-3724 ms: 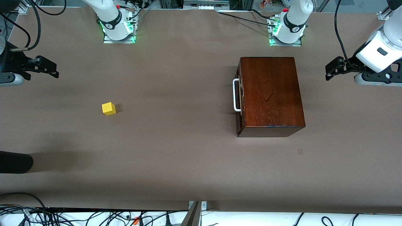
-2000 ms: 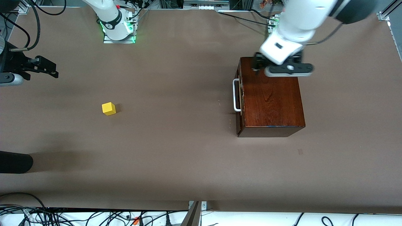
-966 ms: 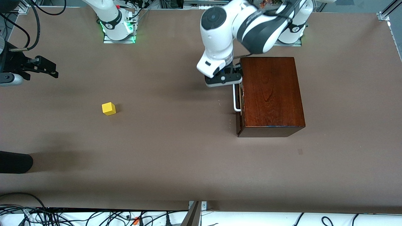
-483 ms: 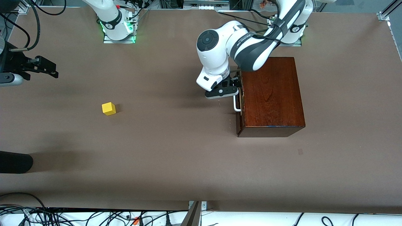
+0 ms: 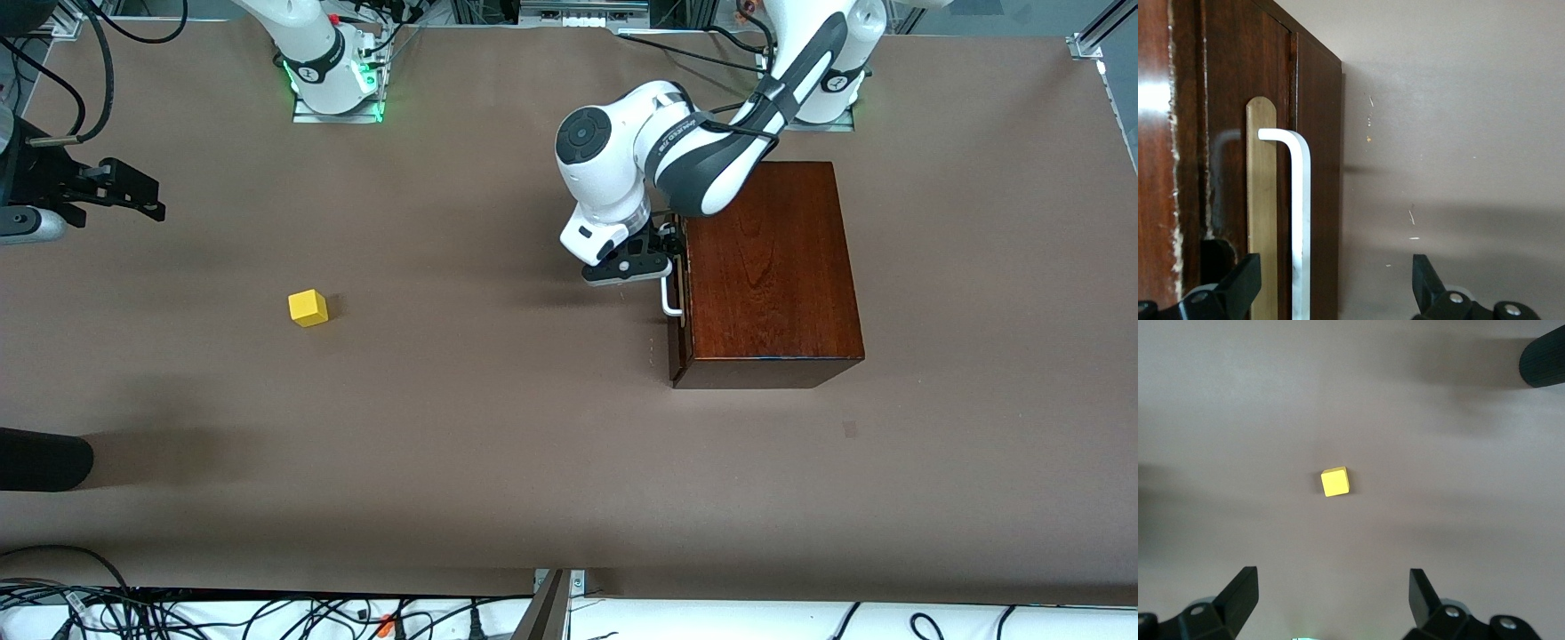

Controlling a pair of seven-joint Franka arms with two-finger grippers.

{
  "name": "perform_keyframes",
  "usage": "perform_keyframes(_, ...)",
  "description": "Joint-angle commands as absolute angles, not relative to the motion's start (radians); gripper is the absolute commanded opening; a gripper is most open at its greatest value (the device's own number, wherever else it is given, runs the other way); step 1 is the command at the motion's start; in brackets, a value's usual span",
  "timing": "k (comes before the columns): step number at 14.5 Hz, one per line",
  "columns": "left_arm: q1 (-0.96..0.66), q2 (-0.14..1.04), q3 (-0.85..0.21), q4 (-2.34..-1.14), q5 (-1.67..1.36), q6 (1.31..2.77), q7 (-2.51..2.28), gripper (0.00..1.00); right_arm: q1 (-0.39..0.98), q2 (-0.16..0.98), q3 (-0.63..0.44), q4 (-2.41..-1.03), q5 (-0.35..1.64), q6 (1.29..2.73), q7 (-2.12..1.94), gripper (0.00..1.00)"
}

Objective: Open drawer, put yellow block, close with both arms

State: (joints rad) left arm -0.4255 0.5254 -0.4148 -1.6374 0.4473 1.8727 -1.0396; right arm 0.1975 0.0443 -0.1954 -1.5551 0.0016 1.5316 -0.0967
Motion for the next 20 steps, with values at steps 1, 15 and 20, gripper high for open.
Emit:
perform_keyframes(1,-0.426,0.534,-0.416,-1.646,0.482,1.887,-1.04,1.0,0.189,0.054,-0.19,-1.531,-0.002,1.525,-0.1,1.0)
perform_keyframes(15,-0.43,0.584,-0.414,-1.637,0.526,1.916,-1.025,1.0,0.189,0.054,-0.19,-1.531,-0.002,1.526,-0.1,1.0)
perform_keyframes(20,-0.43,0.592,-0.416,-1.631,0.534,1.917,-1.025,1.0,0.189,0.063,-0.19,-1.531,0.002,1.532,-0.1,1.0)
